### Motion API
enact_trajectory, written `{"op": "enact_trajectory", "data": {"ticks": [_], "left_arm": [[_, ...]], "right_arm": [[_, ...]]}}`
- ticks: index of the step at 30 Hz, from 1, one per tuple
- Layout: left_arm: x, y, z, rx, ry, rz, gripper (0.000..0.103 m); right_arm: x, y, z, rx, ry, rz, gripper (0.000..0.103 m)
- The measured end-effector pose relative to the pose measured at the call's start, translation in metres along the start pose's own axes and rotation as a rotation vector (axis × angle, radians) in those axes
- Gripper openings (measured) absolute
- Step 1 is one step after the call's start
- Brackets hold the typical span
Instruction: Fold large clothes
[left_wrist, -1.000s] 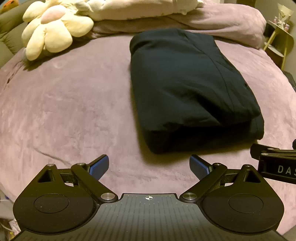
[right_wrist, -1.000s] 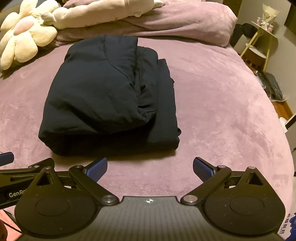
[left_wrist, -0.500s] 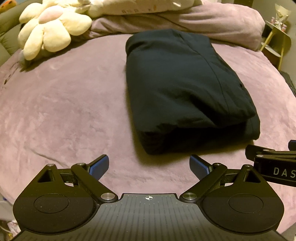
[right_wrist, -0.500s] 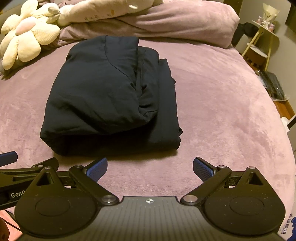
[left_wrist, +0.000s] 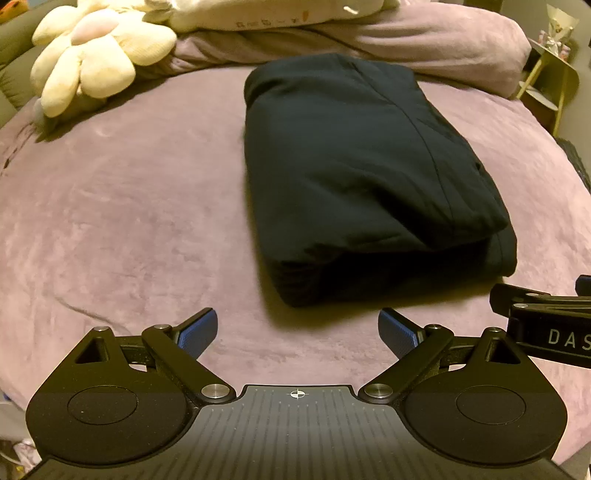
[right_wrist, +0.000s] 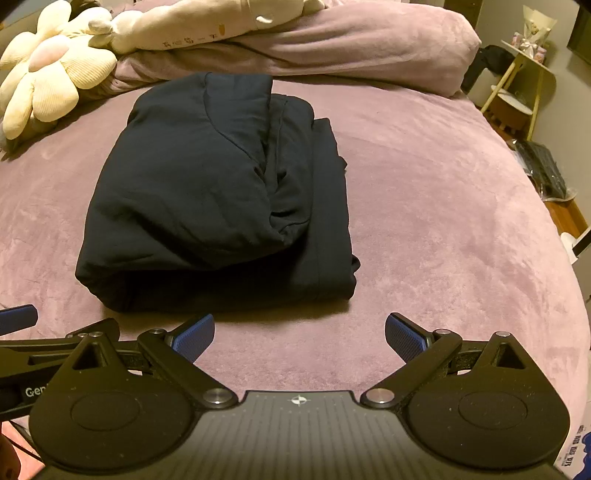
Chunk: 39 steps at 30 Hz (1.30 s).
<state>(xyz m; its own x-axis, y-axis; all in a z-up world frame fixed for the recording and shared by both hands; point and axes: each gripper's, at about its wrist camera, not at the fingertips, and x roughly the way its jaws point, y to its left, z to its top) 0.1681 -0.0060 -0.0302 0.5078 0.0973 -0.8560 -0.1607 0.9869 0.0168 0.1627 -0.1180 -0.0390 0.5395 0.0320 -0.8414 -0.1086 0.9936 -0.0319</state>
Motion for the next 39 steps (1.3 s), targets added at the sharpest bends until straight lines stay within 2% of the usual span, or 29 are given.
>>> {"op": "enact_trajectory", "data": {"ticks": [39], "left_arm": [[-0.0005,-0.0018,0.0035,0.014,0.0,-0.004,0.097]], "right_arm": [[-0.0027,-0.0004,0.0011,-0.001,-0.003,-0.018,0.099]]}}
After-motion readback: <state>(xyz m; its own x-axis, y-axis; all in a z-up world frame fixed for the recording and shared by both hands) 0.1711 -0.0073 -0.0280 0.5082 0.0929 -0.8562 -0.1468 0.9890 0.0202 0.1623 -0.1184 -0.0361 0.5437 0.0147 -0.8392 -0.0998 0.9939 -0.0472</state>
